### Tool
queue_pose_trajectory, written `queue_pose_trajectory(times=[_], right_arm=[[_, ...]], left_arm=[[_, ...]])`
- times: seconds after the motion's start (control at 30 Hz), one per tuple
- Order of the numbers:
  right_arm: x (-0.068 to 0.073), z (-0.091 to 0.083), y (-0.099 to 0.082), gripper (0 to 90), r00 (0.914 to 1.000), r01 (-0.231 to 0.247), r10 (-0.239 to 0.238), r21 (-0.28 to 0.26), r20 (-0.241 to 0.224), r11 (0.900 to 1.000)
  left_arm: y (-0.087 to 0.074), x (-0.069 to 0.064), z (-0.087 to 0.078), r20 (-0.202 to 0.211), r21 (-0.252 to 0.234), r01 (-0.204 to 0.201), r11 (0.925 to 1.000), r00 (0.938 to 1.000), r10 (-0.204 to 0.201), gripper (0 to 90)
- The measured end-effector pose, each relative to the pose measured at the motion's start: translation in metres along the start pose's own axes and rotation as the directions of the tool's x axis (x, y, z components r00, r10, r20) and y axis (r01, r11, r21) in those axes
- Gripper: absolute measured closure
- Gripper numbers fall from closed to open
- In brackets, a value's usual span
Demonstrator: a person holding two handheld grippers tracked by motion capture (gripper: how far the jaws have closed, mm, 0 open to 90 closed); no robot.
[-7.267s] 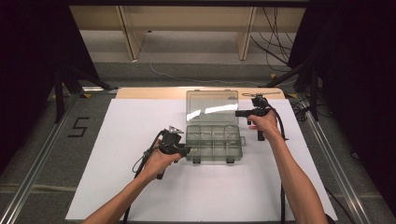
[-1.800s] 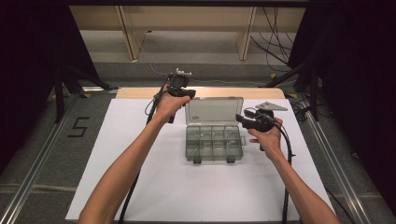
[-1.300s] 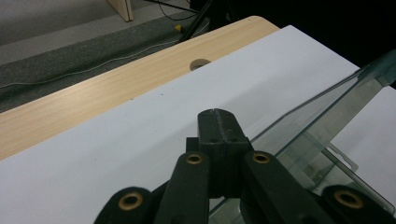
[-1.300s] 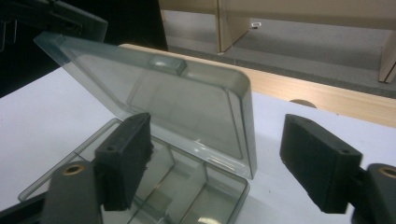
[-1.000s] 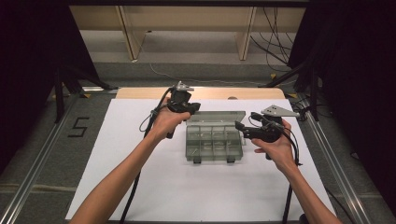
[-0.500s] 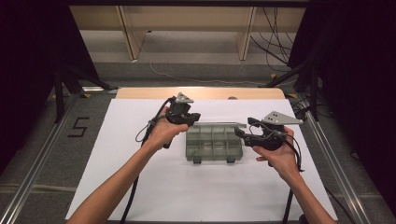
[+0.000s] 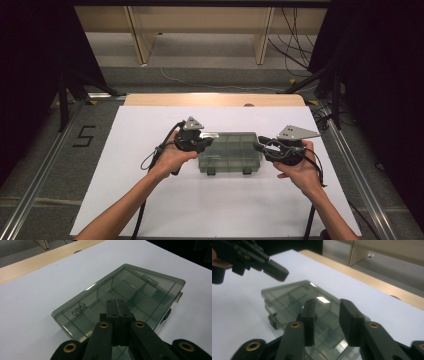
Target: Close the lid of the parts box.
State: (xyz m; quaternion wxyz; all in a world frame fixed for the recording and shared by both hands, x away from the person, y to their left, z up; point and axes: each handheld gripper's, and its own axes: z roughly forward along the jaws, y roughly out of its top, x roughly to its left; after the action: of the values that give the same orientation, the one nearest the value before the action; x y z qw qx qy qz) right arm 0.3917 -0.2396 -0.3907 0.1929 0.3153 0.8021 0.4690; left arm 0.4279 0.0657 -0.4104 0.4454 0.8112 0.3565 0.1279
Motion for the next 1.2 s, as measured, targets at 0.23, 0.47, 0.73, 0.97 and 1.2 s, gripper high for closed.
queue_pose_trajectory(times=[0.23,0.47,0.73,0.97,1.2], right_arm=[[-0.008,0.008,-0.012,85.5,0.9995,0.026,-0.025,0.067,-0.019,0.9974],[-0.013,0.015,-0.021,88.3,0.999,0.035,-0.032,0.109,-0.03,0.9934],[-0.013,0.025,-0.028,90.0,0.9979,0.057,-0.05,0.171,-0.041,0.9836],[-0.015,0.029,-0.034,90.0,0.998,0.056,-0.048,0.212,-0.042,0.9756],[-0.014,0.032,-0.036,90.0,0.9977,0.061,-0.052,0.235,-0.043,0.9702]], left_arm=[[-0.012,-0.002,-0.002,0.005,0.015,-0.009,0.9998,0.9999,0.009,89.5],[-0.023,-0.002,-0.004,0.002,0.025,0.003,0.9997,1.0,-0.003,89.5],[-0.031,-0.004,-0.006,0.003,0.034,0.017,0.9993,0.9998,-0.017,89.5],[-0.037,-0.006,-0.002,0.007,0.057,0.01,0.9983,0.9999,-0.011,89.5],[-0.04,-0.007,-0.001,0.008,0.062,0.002,0.9981,1.0,-0.003,89.5]])
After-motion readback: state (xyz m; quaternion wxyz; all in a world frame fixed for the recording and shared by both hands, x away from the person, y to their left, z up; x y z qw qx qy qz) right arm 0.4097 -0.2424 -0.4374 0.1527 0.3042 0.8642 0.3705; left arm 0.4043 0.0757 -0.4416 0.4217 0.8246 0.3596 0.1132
